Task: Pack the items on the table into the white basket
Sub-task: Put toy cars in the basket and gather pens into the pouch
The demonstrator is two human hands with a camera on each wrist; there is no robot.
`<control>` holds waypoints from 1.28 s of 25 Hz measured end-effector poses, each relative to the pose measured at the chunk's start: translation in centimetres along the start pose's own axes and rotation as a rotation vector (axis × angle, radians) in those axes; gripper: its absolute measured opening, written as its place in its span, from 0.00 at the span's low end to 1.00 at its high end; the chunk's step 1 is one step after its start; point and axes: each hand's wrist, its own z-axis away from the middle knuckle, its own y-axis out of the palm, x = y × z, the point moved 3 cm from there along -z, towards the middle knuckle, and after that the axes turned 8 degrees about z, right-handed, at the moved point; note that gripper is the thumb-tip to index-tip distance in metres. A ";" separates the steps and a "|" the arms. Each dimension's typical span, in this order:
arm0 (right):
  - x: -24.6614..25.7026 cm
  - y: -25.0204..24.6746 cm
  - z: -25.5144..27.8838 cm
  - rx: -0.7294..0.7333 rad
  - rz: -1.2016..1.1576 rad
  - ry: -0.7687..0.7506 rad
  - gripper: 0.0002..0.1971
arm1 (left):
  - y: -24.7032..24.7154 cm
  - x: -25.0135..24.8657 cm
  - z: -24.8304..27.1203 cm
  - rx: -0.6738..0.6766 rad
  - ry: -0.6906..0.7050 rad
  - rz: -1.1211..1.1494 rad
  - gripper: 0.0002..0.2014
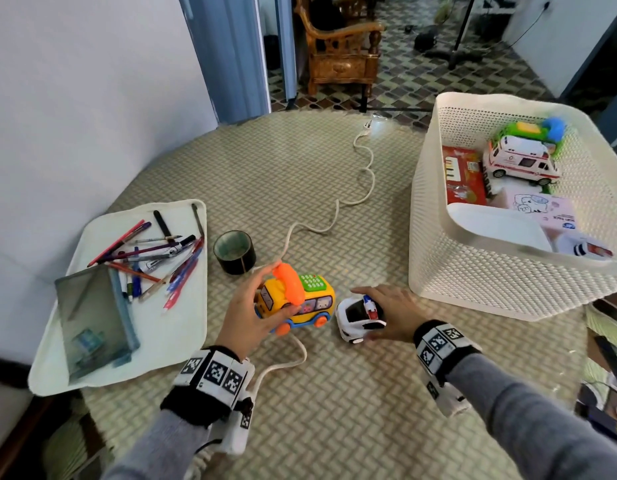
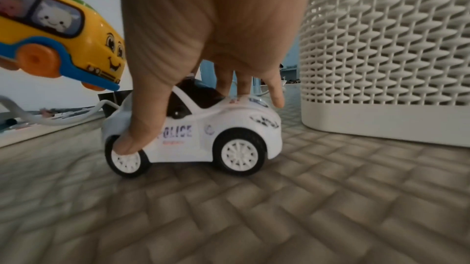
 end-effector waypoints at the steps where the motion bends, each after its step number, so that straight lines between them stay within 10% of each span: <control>1: 0.0 0.0 -0.1 -0.008 0.008 0.004 0.43 | 0.1 0.0 0.0 -0.009 -0.004 0.002 0.39; 32: 4.0 -2.8 24.8 -0.861 -0.429 0.574 0.35 | 8.3 -9.4 1.2 0.368 0.335 0.248 0.37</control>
